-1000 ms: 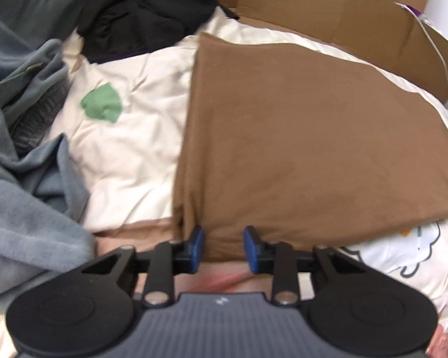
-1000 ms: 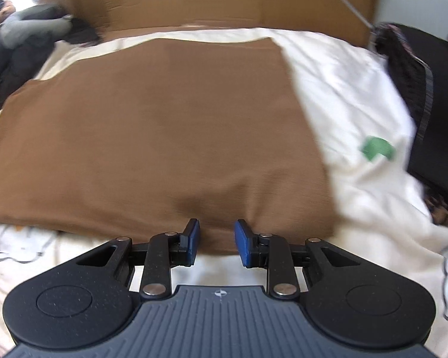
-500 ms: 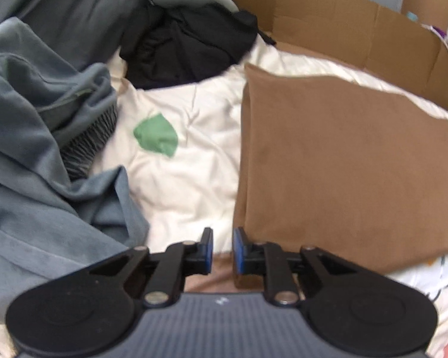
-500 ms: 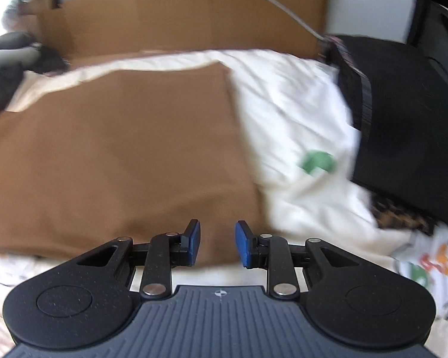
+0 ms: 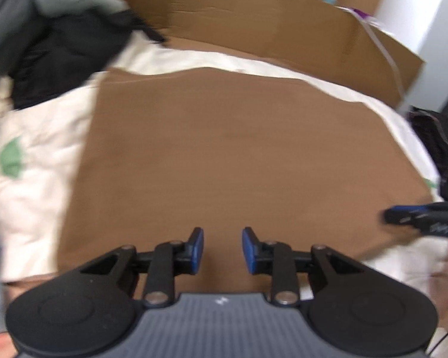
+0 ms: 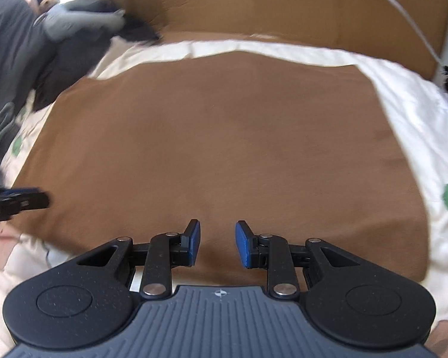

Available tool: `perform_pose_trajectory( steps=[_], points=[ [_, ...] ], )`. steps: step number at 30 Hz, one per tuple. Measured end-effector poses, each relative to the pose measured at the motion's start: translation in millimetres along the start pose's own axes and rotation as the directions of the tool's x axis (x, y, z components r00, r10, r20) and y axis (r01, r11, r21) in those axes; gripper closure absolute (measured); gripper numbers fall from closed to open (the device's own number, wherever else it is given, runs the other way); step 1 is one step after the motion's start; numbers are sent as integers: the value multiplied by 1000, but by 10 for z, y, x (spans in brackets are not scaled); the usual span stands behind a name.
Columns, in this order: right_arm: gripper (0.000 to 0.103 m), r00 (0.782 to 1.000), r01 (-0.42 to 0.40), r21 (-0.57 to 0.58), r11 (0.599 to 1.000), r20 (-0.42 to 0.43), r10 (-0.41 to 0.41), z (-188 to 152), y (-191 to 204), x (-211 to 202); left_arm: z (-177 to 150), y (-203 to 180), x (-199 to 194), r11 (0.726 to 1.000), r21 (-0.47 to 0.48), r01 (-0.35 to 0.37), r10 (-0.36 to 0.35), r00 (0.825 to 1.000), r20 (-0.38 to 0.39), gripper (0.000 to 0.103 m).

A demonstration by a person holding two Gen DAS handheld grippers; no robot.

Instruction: Fold clothes

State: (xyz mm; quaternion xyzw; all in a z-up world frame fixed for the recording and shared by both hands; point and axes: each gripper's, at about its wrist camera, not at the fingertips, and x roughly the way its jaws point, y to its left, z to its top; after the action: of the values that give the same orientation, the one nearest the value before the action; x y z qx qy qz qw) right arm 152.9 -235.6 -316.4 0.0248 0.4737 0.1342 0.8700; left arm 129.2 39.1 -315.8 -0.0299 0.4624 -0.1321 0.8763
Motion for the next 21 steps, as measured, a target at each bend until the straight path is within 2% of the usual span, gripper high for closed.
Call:
perform_pose_trajectory(
  steps=[5, 9, 12, 15, 18, 21],
  points=[
    [70, 999, -13, -26, 1000, -40, 12, -115, 217, 29, 6, -402, 94, 991, 84, 101, -102, 995, 2, 74],
    [70, 998, -3, -47, 999, -57, 0, -150, 290, 55, -60, -601, 139, 982, 107, 153, -151, 988, -24, 75],
    [70, 998, 2, -37, 999, -63, -4, -174, 291, 60, -144, -715, 155, 977, 130, 171, -166, 985, -46, 75],
    [70, 997, 3, -66, 998, -78, -8, -208, 319, 101, -233, -727, 280, 974, 158, 160, -148, 985, -85, 75],
    [69, 997, -8, -74, 997, -79, 2, -211, 277, 111, -296, -700, 348, 975, 153, 158, -147, 986, -81, 74],
    [70, 997, 6, -65, 998, -75, -11, -192, 188, 100, -291, -765, 349, 966, 217, 140, -124, 989, -84, 74]
  ],
)
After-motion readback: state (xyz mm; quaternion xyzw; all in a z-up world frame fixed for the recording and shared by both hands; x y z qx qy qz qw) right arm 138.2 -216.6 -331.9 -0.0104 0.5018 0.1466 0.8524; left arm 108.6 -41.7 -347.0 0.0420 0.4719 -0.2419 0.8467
